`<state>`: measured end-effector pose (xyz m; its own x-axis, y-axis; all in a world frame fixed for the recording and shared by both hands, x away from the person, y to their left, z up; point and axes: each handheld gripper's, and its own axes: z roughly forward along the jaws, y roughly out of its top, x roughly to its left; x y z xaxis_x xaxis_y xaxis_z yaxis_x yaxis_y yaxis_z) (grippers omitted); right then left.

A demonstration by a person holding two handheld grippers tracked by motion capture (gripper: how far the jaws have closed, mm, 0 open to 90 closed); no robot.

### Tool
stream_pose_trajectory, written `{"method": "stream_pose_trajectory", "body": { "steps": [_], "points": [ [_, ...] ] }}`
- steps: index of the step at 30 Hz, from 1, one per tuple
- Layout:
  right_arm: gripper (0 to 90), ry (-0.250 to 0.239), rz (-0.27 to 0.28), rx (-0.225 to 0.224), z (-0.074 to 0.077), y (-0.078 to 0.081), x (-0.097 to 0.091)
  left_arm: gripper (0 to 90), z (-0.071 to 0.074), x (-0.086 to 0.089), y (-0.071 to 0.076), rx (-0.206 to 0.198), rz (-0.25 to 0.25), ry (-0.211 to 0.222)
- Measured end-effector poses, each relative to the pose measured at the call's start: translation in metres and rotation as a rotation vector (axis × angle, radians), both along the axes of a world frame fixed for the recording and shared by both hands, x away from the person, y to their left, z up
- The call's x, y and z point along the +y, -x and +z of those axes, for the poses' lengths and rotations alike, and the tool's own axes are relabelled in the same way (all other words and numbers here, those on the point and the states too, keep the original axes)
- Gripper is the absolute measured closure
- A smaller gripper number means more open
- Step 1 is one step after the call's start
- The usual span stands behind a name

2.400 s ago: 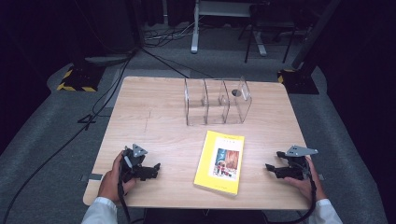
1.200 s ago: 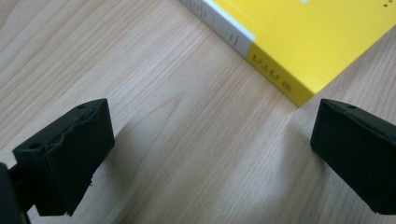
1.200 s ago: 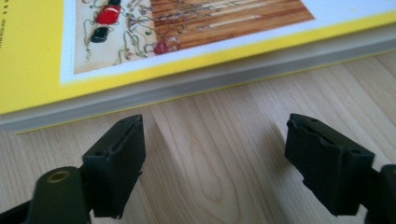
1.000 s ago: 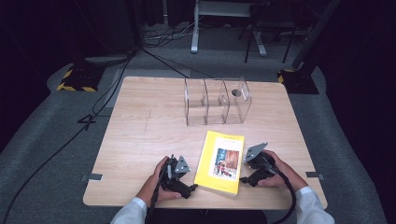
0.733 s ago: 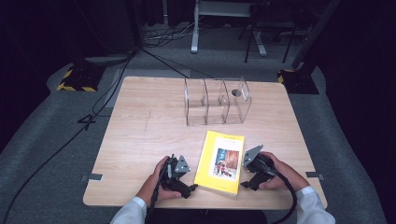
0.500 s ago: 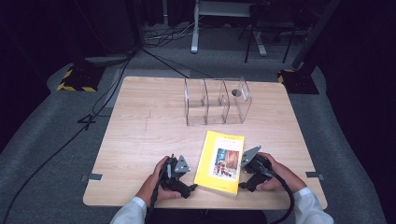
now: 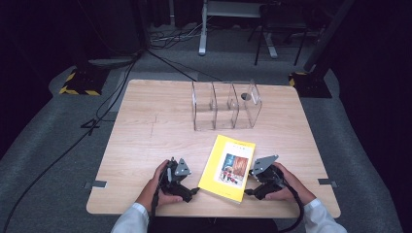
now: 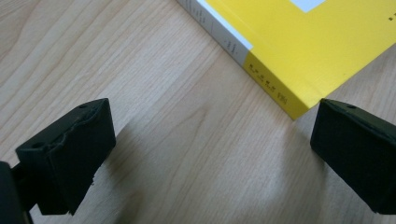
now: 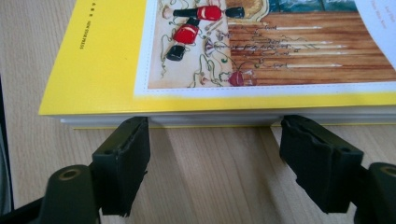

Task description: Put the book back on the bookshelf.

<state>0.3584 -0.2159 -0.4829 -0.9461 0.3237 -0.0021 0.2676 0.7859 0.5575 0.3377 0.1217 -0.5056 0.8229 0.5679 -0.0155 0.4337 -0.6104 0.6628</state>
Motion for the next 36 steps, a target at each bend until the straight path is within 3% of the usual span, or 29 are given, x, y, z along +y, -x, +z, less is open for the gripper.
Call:
{"method": "stream_pose_trajectory", "body": {
  "steps": [5,9,12,13,15,19,21,26,29,31,36],
  "points": [
    [25.3,-0.063,-0.017,0.008,0.004,0.000,-0.003,2.7,0.001,0.004,0.004,-0.003,0.020,0.001],
    [26.5,-0.109,-0.028,-0.016,0.009,0.000,-0.003,21.4,0.007,0.001,0.014,-0.035,-0.021,0.008],
    [26.8,-0.128,-0.038,-0.029,0.011,0.001,-0.001,15.2,0.011,-0.003,0.020,-0.065,-0.029,0.007],
    [26.8,-0.144,-0.044,-0.027,0.012,0.001,-0.001,19.3,0.014,-0.006,0.022,-0.065,-0.048,0.027],
    [27.2,-0.175,-0.053,-0.029,0.015,0.001,-0.002,15.6,0.017,-0.012,0.026,-0.069,-0.064,0.038],
    [27.3,-0.204,-0.067,-0.038,0.020,0.001,0.000,16.6,0.023,-0.028,0.033,-0.099,-0.105,0.045],
    [27.3,-0.209,-0.073,-0.048,0.022,0.002,0.001,17.1,0.024,-0.037,0.035,-0.087,-0.119,0.064],
    [27.3,-0.250,-0.096,-0.047,0.027,0.002,0.002,19.9,0.020,-0.064,0.042,-0.091,-0.177,0.034],
    [27.3,-0.272,-0.106,-0.047,0.030,0.002,0.004,19.0,0.017,-0.081,0.045,-0.114,-0.173,0.003],
    [27.3,-0.279,-0.111,-0.054,0.031,0.002,0.007,20.5,0.019,-0.085,0.045,-0.115,-0.165,0.029],
    [27.3,-0.296,-0.119,-0.060,0.034,0.001,0.010,26.5,0.020,-0.093,0.044,-0.145,-0.123,0.016]
  ]
}}
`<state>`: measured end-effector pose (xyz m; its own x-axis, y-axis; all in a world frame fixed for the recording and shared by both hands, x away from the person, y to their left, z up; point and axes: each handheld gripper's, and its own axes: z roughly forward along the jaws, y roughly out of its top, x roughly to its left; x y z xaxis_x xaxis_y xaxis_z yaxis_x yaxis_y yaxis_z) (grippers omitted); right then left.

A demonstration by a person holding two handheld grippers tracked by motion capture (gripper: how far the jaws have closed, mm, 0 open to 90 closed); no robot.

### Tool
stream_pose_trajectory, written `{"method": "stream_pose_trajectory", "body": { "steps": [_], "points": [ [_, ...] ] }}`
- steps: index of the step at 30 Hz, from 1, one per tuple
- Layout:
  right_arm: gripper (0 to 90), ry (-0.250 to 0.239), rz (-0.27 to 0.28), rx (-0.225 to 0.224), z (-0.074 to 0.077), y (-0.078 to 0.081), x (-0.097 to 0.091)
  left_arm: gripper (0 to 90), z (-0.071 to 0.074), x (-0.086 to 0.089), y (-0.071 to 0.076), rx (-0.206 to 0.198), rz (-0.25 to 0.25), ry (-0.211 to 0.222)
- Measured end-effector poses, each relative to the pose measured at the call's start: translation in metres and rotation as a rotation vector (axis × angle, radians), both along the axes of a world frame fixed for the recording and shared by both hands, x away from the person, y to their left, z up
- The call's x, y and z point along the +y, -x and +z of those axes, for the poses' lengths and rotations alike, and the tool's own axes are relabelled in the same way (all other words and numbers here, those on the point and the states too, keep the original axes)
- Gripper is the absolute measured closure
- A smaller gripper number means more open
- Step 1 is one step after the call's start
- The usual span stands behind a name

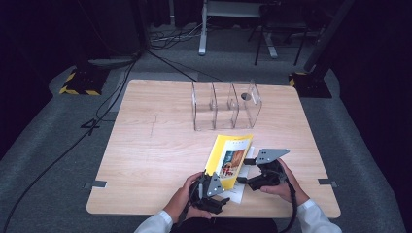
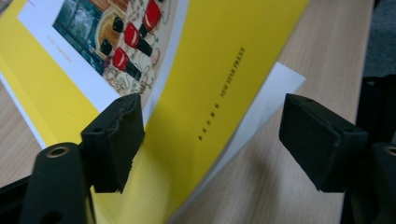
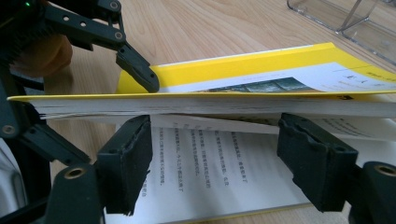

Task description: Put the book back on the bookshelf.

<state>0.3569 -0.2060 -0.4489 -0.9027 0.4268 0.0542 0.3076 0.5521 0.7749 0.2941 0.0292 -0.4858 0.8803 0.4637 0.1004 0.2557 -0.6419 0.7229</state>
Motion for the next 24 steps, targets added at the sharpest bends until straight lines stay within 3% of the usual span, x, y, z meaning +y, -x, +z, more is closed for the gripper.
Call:
{"method": "stream_pose_trajectory", "body": {
  "steps": [5,11,14,22,24],
  "points": [
    [27.3,0.000,-0.003,0.000,0.001,0.000,0.002,37.7,0.002,-0.004,0.001,-0.038,0.060,-0.015],
    [27.3,-0.020,-0.015,0.010,0.001,-0.001,0.001,64.4,0.008,0.005,0.003,-0.088,0.034,0.001],
    [27.3,-0.025,-0.015,0.009,0.001,-0.001,-0.002,75.1,0.013,0.013,0.001,-0.084,0.026,0.032],
    [27.6,-0.028,0.007,-0.023,0.006,0.004,-0.013,80.9,0.016,0.031,-0.002,-0.078,0.002,0.023],
    [28.1,-0.042,0.015,-0.051,0.012,0.008,-0.019,81.0,0.016,0.037,-0.004,-0.070,-0.010,0.025]
  ]
}}
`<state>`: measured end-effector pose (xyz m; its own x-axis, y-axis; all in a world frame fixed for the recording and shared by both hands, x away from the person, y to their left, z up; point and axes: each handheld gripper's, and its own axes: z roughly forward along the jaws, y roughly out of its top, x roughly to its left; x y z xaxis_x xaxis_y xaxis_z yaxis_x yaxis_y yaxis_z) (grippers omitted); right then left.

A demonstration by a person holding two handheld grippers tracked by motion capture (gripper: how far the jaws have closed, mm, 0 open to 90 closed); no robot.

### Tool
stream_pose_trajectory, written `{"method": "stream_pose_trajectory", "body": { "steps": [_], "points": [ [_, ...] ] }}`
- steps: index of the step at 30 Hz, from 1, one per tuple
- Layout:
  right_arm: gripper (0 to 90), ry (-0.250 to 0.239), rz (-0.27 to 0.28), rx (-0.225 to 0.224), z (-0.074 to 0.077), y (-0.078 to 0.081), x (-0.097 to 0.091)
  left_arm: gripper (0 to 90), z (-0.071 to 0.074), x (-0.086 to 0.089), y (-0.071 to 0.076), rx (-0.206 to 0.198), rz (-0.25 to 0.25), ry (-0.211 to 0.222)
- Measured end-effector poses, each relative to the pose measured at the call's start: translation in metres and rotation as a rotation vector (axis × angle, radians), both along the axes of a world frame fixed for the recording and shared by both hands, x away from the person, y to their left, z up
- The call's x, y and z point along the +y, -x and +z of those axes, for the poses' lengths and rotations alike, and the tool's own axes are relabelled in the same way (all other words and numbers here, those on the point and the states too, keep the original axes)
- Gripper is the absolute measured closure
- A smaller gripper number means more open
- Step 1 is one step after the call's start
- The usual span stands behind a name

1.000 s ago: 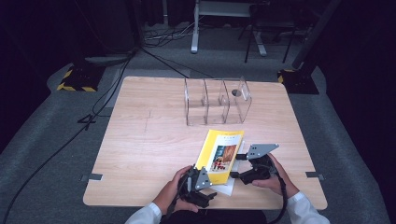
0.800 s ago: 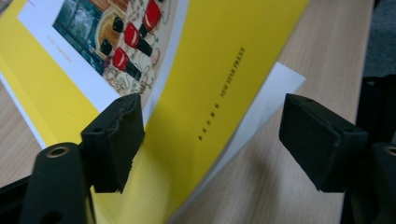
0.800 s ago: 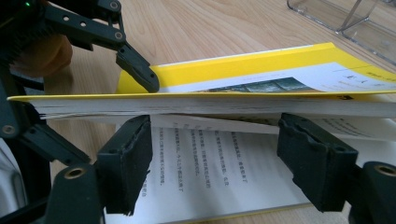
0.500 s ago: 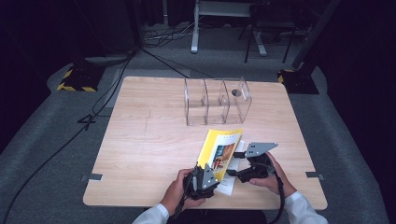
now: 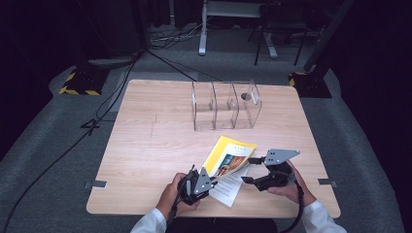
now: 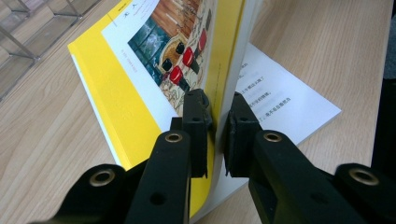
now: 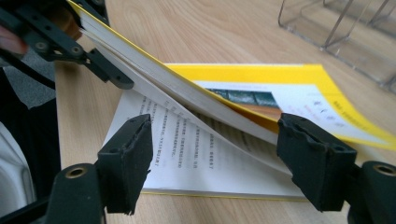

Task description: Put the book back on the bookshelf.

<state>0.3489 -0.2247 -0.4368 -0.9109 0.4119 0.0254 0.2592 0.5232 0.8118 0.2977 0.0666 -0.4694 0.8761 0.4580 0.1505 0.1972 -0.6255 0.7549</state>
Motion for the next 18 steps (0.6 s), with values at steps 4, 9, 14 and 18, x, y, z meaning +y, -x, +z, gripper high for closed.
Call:
{"method": "stream_pose_trajectory", "body": {
  "steps": [4,9,14,18],
  "points": [
    [27.8,-0.027,0.034,-0.061,0.009,0.007,0.003,80.8,0.000,0.005,0.000,0.004,-0.013,-0.017],
    [26.7,-0.034,0.116,-0.112,0.014,0.013,0.017,80.2,-0.001,0.012,0.000,0.014,-0.029,-0.026],
    [26.6,0.020,0.193,-0.126,0.006,0.009,0.038,79.8,0.000,0.022,-0.001,0.026,-0.041,-0.023],
    [27.7,0.084,0.206,-0.120,-0.003,0.002,0.049,79.2,0.001,0.031,-0.003,0.034,-0.055,-0.022]
  ]
}}
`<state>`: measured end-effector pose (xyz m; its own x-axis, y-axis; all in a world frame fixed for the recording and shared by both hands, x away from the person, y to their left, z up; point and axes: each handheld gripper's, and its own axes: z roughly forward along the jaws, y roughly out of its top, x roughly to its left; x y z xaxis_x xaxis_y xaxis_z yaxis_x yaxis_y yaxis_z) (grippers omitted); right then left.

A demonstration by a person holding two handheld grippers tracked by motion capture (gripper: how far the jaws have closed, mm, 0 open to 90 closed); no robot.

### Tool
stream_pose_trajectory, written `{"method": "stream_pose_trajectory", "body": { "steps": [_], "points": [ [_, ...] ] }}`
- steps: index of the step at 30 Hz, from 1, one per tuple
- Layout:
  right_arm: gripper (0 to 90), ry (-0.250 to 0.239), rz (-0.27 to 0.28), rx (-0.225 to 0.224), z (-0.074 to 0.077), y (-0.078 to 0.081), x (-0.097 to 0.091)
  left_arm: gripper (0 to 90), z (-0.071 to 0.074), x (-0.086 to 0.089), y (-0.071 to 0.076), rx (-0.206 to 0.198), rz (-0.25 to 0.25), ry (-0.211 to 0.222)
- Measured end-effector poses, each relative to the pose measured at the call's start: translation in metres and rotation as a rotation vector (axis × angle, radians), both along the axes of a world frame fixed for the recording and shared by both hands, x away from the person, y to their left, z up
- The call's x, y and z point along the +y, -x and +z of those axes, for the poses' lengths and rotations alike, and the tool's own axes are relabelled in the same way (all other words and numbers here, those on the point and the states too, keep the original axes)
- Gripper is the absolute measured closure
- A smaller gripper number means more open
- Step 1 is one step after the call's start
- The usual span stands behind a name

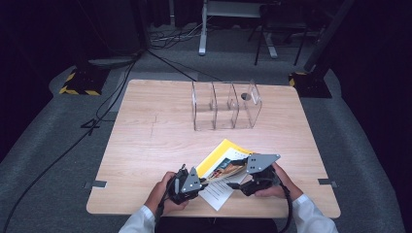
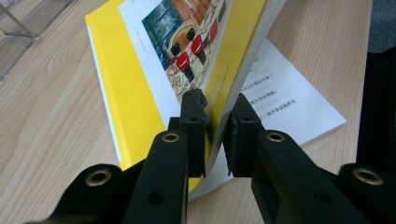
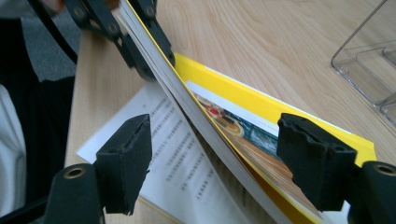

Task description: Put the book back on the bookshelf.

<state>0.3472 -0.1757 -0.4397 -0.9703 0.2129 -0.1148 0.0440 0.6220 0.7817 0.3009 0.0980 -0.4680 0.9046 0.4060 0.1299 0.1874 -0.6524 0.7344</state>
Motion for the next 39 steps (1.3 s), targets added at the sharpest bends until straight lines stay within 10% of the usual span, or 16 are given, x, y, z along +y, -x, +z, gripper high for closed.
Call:
{"method": "stream_pose_trajectory", "body": {
  "steps": [10,23,31,37,39],
  "points": [
    [39.2,0.127,-0.048,-0.078,-0.022,-0.013,0.004,76.9,0.001,0.024,-0.004,0.024,-0.003,0.010],
    [67.0,0.091,-0.040,-0.184,-0.022,-0.014,-0.009,62.3,-0.001,0.046,-0.010,0.056,0.053,0.046],
    [66.9,0.091,-0.032,-0.168,-0.018,-0.017,-0.007,35.9,-0.005,0.016,-0.002,-0.028,0.089,-0.032],
    [64.9,0.079,-0.040,-0.157,-0.014,-0.019,-0.006,37.1,-0.007,0.005,-0.005,-0.064,0.120,-0.049],
    [62.6,0.071,-0.037,-0.143,-0.014,-0.019,-0.005,50.0,-0.007,0.004,-0.004,-0.105,0.130,-0.061]
  ]
}}
